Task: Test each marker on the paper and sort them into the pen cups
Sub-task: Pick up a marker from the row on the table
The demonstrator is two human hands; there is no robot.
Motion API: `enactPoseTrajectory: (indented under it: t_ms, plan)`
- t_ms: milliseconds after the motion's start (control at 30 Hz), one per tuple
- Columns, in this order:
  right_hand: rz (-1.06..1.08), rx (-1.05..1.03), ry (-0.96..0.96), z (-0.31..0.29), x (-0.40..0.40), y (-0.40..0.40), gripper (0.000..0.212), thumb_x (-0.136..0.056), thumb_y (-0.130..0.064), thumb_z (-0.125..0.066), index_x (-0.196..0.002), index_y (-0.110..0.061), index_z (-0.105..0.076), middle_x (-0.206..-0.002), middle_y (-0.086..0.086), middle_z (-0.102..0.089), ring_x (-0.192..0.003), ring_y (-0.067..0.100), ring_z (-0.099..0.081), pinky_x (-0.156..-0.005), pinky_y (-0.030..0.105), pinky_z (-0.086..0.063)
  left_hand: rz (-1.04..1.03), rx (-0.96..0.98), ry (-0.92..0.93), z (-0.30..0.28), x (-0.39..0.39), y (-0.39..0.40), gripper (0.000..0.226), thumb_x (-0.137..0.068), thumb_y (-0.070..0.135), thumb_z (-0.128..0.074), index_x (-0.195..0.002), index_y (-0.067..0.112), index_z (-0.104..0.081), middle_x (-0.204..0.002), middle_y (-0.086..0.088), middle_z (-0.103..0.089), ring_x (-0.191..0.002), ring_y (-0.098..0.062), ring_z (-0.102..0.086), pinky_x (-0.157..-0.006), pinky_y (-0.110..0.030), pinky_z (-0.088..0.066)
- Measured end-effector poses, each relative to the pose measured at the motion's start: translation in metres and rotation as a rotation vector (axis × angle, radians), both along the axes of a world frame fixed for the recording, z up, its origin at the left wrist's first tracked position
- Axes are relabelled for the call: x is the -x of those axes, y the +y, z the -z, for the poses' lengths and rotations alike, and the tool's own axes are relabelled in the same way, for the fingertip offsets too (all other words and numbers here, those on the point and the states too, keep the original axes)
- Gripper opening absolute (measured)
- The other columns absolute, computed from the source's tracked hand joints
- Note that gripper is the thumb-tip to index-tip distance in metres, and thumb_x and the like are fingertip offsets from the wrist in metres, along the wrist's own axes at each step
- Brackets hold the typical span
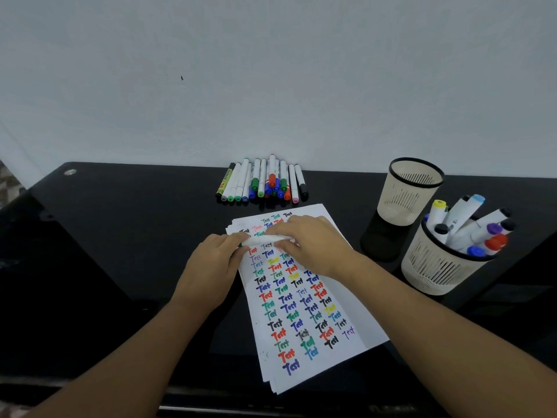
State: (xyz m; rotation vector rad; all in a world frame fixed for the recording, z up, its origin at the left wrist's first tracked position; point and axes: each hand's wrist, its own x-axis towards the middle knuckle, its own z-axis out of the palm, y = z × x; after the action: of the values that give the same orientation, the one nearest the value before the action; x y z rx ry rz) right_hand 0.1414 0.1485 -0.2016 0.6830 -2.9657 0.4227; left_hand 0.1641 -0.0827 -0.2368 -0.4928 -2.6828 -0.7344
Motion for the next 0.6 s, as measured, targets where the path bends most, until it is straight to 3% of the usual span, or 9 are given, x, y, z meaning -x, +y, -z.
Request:
enactPoseTrajectory:
  t_ms: [133, 233, 333, 400, 500, 600]
  plan:
    - [-0.026, -0.023, 0.067, -0.001, -0.003, -0.006, 0.031, -0.109, -0.038, -0.048, -0.137, -0.038, -0.059, -0.119, -0.011, -0.068, -0.107, 0.015, -0.060, -0.094, 0.042, -0.045, 0.031, 0.022, 0.103, 0.004, 0.000, -0.002, 0.027, -0.101, 0.019, -0.063, -0.127, 0.012, -0.069, -0.110, -0.004, -0.072, -0.099, -0.022, -0.063, -0.078, -0.030, -0.045]
    - [-0.054, -0.058, 0.069, -0.004, -0.010, -0.004, 0.040, -0.109, -0.042, -0.046, -0.149, -0.033, -0.047, -0.133, -0.007, -0.065, -0.110, 0.017, -0.061, -0.094, 0.036, -0.042, 0.100, 0.055, 0.152, 0.004, 0.000, -0.002, 0.032, -0.098, 0.025, -0.058, -0.125, 0.013, -0.069, -0.103, -0.002, -0.073, -0.091, -0.021, -0.065, -0.073, -0.030, -0.046]
    - [-0.090, -0.072, 0.039, -0.004, -0.017, -0.012, 0.048, -0.111, -0.041, -0.043, -0.157, -0.034, -0.032, -0.140, -0.003, -0.061, -0.104, 0.018, -0.060, -0.085, 0.031, -0.036, 0.114, 0.043, 0.166, 0.002, -0.002, -0.001, 0.035, -0.100, 0.023, -0.061, -0.133, 0.014, -0.065, -0.101, -0.003, -0.073, -0.087, -0.019, -0.064, -0.073, -0.028, -0.045]
    - [-0.071, -0.037, 0.020, -0.001, -0.019, -0.014, 0.050, -0.111, -0.040, -0.042, -0.158, -0.034, -0.027, -0.142, -0.001, -0.060, -0.102, 0.021, -0.061, -0.083, 0.031, -0.038, 0.088, 0.016, 0.126, 0.001, -0.002, -0.001, 0.049, -0.100, 0.025, -0.064, -0.147, 0.019, -0.052, -0.098, -0.001, -0.071, -0.084, -0.014, -0.060, -0.071, -0.029, -0.047]
    - [-0.028, 0.076, 0.000, 0.002, -0.020, -0.006, 0.052, -0.111, -0.040, -0.041, -0.159, -0.036, -0.024, -0.146, -0.002, -0.058, -0.099, 0.021, -0.063, -0.080, 0.033, -0.044, 0.035, -0.022, 0.006, 0.001, 0.001, -0.001, 0.072, -0.099, 0.043, -0.059, -0.160, 0.029, -0.024, -0.114, 0.004, -0.068, -0.095, -0.007, -0.055, -0.083, -0.027, -0.044]
    - [0.024, 0.229, 0.005, 0.001, -0.024, 0.005, 0.056, -0.112, -0.037, -0.038, -0.161, -0.045, -0.013, -0.140, 0.000, -0.060, -0.098, 0.019, -0.066, -0.080, 0.041, -0.055, -0.020, 0.013, -0.093, 0.002, 0.004, 0.001, 0.078, -0.095, 0.059, -0.056, -0.160, 0.029, -0.025, -0.139, 0.005, -0.058, -0.122, -0.013, -0.051, -0.098, -0.028, -0.041]
